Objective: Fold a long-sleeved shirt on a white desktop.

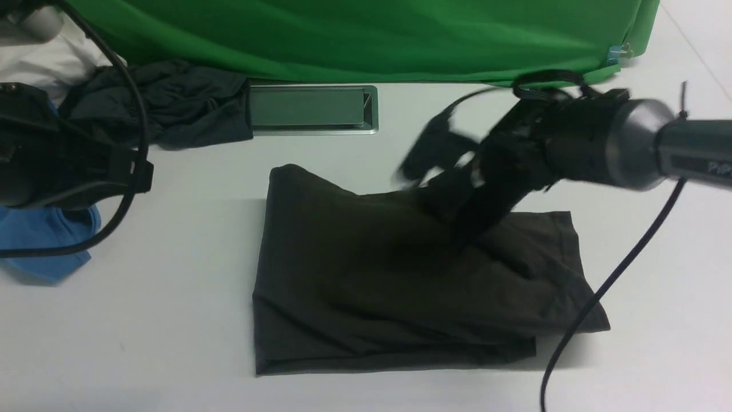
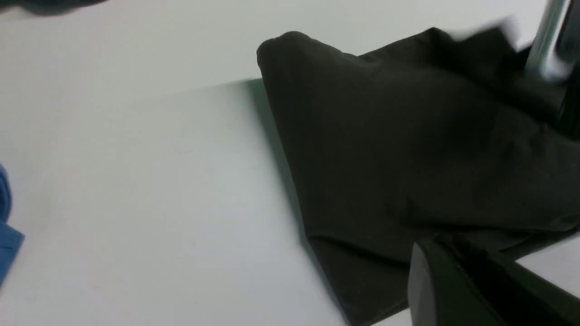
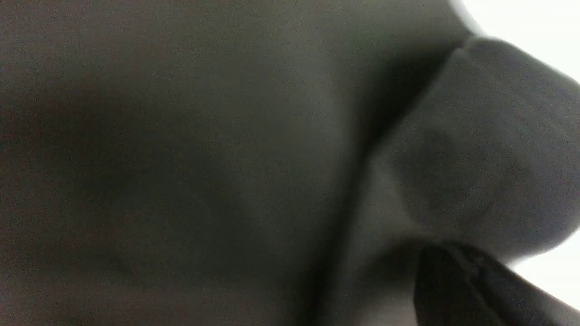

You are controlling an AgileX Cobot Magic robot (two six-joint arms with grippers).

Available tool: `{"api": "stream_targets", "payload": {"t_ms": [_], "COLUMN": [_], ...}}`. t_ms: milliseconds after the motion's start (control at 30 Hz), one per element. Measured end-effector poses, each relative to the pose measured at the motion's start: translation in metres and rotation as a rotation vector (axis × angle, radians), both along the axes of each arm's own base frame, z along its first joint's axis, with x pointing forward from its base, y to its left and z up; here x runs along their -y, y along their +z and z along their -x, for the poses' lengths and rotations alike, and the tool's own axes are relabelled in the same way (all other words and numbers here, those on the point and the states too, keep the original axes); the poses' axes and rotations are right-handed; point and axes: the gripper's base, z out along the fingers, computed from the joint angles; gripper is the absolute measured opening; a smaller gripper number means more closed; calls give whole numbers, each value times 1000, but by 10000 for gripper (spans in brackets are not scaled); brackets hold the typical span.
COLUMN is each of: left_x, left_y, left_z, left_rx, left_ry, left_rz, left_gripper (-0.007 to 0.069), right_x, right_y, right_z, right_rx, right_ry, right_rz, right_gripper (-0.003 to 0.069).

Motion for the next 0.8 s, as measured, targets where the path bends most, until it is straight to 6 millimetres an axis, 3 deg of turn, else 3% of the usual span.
{"api": "stream_targets", "payload": {"t_ms": [133, 200, 300, 367, 467, 600, 700, 800], "left_x": [0, 0, 0, 0, 0, 0, 0, 1], "left_y": [0, 0, 0, 0, 0, -1, -1, -1], "left_z": [0, 0, 0, 0, 0, 1, 2, 2], "left_rx": [0, 0, 0, 0, -2, -17, -23, -22], "left_ry": [0, 0, 0, 0, -2, -8, -11, -12], "left_rz": [-4, -4, -4, -4, -4, -3, -3, -1], "left_gripper": [18, 18, 18, 18, 18, 18, 18, 18], "right_x": [38, 47, 37, 18, -1, -13, -7, -4], "right_y": [14, 29, 52, 68, 76, 56, 1, -17], "right_z": [-13, -11, 1, 17, 35, 58, 80, 86], "right_rx": [32, 39, 0, -76, -143, -240, -333, -368], "right_ry": [-187, -262, -260, -165, -84, -44, -80, -107], "right_rz": [22, -47, -231, -396, -521, -544, -485, -466], "right_gripper": [41, 41, 41, 41, 41, 41, 41, 41]}}
